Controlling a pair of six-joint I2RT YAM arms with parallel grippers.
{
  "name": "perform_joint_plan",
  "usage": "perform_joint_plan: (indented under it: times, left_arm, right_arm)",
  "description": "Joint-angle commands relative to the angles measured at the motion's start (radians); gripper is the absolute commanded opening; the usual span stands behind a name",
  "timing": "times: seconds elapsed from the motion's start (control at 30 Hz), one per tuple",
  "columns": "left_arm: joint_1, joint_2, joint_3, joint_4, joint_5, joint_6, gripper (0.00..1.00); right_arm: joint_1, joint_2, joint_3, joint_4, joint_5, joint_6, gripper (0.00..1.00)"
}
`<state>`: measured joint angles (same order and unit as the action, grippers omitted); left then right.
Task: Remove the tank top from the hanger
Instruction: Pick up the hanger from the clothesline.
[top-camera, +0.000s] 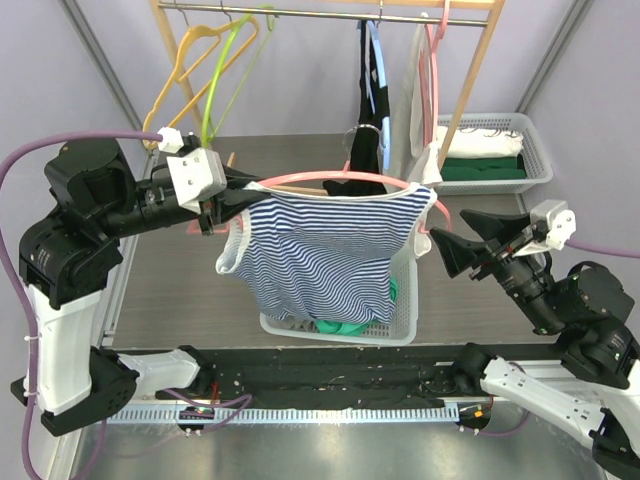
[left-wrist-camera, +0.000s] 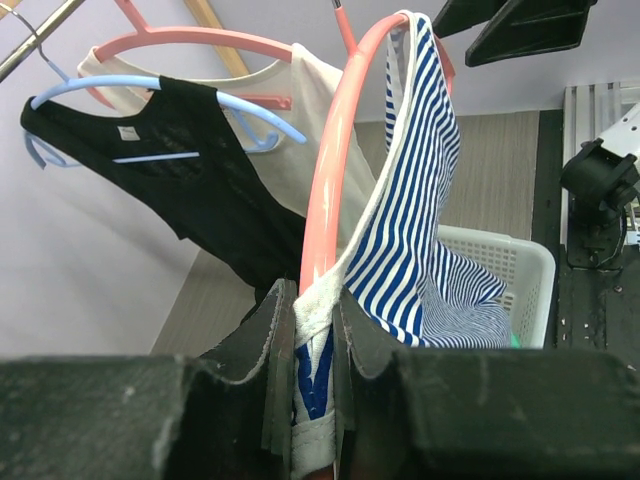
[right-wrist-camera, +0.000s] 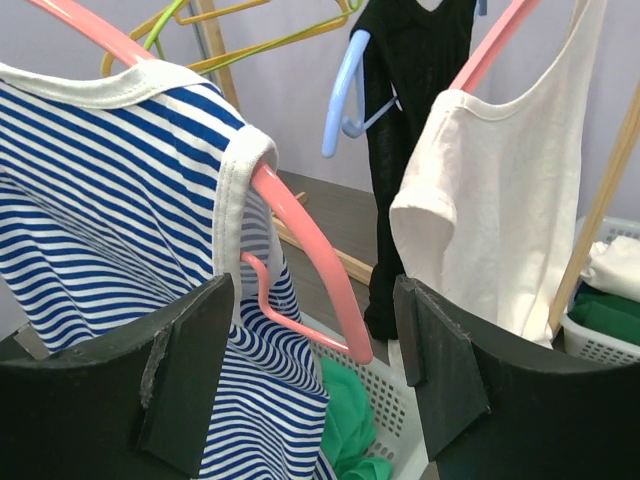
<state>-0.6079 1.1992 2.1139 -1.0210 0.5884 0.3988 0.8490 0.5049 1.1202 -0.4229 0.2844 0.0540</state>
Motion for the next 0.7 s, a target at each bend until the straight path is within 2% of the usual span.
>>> perform_joint_plan:
  times: [0.0, 0.17, 0.27, 0.3, 0.53, 0.67]
  left_arm:
    - [0.008, -0.018, 0.044, 0.052, 0.068, -0.038, 0.00]
    - [0.014, -0.020, 0.040, 0.021, 0.148, -0.061, 0.00]
    - [0.014, -0.027, 0.017, 0.009, 0.166, -0.060, 0.00]
    - [0.016, -0.027, 0.012, 0.009, 0.169, -0.057, 0.00]
    - [0.016, -0.018, 0.044, -0.014, 0.189, -0.041, 0.00]
    - [0.016, -0.018, 0.066, -0.045, 0.208, -0.005, 0.00]
  right_arm:
    - [-0.001, -0.002, 0.067, -0.040, -0.071, -0.084, 0.73]
    - [-0.001, 0.041, 0.206, -0.115, -0.148, -0.189, 0.74]
    - [0.002, 0.075, 0.314, -0.177, -0.247, -0.218, 0.75]
    - [0.004, 0.089, 0.331, -0.194, -0.333, -0.223, 0.75]
    - [0.005, 0.256, 0.454, -0.390, -0.557, -0.258, 0.75]
    - [0.005, 0.331, 0.516, -0.453, -0.594, -0.266, 0.72]
